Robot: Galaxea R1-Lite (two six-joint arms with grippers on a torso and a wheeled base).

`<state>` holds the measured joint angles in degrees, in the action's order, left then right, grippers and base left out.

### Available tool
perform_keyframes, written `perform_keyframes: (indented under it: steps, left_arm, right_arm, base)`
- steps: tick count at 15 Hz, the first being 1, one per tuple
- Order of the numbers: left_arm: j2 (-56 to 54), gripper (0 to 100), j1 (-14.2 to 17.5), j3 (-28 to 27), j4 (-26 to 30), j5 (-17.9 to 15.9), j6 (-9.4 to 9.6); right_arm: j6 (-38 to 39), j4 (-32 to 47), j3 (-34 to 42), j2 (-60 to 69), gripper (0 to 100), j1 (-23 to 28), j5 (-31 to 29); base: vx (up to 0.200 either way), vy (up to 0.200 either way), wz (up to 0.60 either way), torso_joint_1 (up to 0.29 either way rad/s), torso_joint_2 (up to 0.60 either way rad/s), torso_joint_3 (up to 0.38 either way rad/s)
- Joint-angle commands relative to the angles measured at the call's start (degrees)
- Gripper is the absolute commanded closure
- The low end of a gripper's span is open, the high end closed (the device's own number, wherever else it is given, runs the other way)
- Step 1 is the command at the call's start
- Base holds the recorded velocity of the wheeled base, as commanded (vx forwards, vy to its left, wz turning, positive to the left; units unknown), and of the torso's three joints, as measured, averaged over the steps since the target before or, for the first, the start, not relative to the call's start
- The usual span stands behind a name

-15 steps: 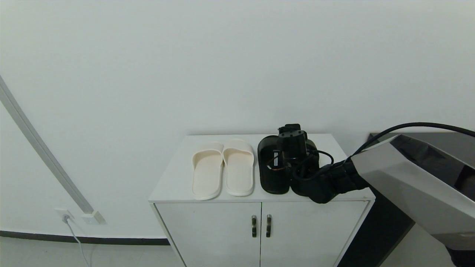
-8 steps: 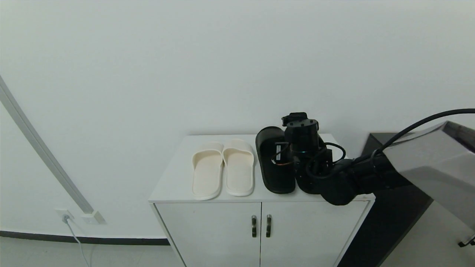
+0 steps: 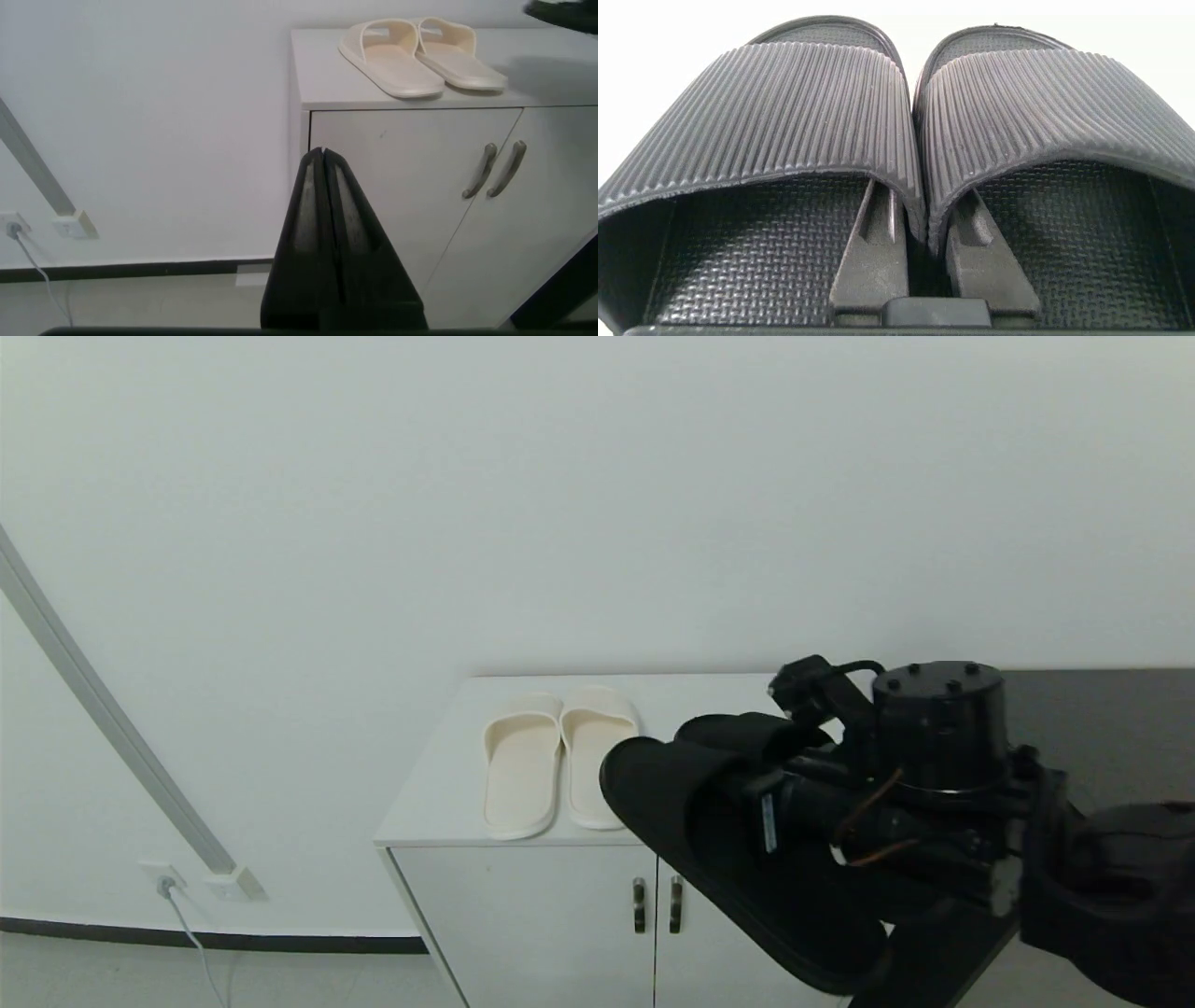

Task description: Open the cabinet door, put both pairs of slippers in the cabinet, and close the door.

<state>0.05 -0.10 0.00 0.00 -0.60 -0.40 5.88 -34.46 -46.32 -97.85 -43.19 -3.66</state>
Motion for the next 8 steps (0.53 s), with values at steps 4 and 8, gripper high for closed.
perform_keyframes:
  steps: [4,8]
  left_arm:
    - [0.0,100,0.0,0.0,0.0,0.0,-0.04]
    - [0.0,100,0.0,0.0,0.0,0.0,-0.04]
  right_arm:
    - [-0.6,0.2,12.4,12.5,100,-0.3,9.3]
    - [-1.1,0.1,13.9,12.4,100,-0.2,9.5]
  base:
    - [-0.050,0.000,0.00,0.001,0.00,0.002]
    - [-0.200,0.000,0.00,0.006,0.00,0.005]
